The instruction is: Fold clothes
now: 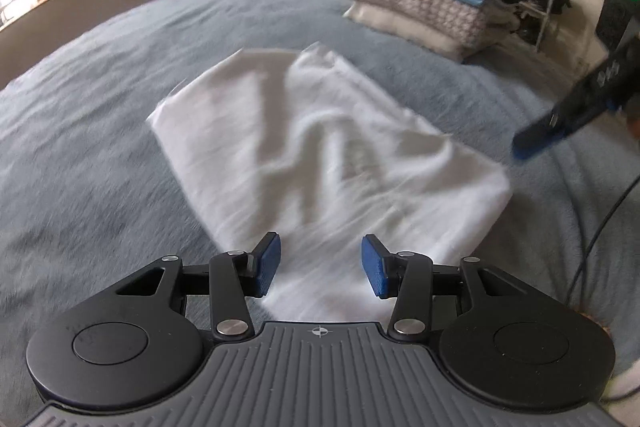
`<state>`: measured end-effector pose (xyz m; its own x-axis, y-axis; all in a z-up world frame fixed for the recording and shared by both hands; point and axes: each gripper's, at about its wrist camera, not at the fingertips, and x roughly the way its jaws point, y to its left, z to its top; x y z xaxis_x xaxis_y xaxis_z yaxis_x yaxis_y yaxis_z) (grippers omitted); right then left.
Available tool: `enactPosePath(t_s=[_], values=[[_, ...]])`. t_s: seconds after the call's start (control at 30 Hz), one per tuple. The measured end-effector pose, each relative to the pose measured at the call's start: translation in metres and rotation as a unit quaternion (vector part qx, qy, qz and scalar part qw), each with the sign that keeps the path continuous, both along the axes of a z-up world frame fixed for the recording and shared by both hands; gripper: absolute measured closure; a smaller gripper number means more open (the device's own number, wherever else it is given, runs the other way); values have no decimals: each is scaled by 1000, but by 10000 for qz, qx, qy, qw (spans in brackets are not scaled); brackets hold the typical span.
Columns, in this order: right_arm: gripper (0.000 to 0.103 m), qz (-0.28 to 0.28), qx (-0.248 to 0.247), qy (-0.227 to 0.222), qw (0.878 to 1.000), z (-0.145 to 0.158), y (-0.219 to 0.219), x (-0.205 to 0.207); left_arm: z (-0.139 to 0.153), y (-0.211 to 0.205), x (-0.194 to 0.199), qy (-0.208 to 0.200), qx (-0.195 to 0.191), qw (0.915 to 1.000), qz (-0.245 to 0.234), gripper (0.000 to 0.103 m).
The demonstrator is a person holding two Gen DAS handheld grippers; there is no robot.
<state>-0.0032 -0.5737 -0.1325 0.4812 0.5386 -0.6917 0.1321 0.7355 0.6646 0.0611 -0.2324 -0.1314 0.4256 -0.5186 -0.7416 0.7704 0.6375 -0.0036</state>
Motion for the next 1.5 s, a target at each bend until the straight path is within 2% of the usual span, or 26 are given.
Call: enactPosePath(t_s=[0.13,0.27,0.5,0.6,0.63,0.7,0.8,0.9,1.13,1.2,1.27,1.33,1.43,1.5], values=[[69,174,-216,36,9996,-10,16,1,2,-11,-8,27,-54,9999,-135,58],[71,64,-335,68,9994,-17,21,-1,-1,-15,-16,99,12,9998,-173,58],[71,-278,-139,8,9995,-18,15,-11,-4,-25,-33,-117,171,9985,-499,58],[71,-333,48,138,9993,-27,15,-11,-8,-36,-47,-376,313,9946,-914,58],[75,-337,146,121,9993,-28,14,-11,-10,-40,-53,-510,395,9921,-1076,58],[93,-351,342,85,9988,-30,12,-11,-14,-48,-65,-830,579,9855,-1365,58],[97,-497,633,52,9967,-30,7,-12,-21,-57,-80,-1209,739,9773,-1575,58],[98,-694,1111,103,9913,-31,0,-11,-27,-66,-87,-1445,830,9740,-1533,58],[98,-929,1971,84,9759,-34,-5,-11,-30,-85,-88,-1839,783,9742,-1050,59],[98,-951,2098,73,9731,-35,-5,-11,-31,-90,-87,-1922,766,9741,-911,68],[98,-965,2072,85,9735,-37,-5,-12,-31,-94,-84,-1929,736,9752,-794,85],[98,-976,2025,98,9744,-39,-4,-12,-31,-96,-84,-1974,663,9758,-675,93],[93,-953,1437,66,9850,-31,5,-10,-34,-98,-87,-2049,671,9748,-578,99],[85,-991,932,-41,9907,-19,8,-11,-36,-99,-89,-2107,718,9733,-563,100]])
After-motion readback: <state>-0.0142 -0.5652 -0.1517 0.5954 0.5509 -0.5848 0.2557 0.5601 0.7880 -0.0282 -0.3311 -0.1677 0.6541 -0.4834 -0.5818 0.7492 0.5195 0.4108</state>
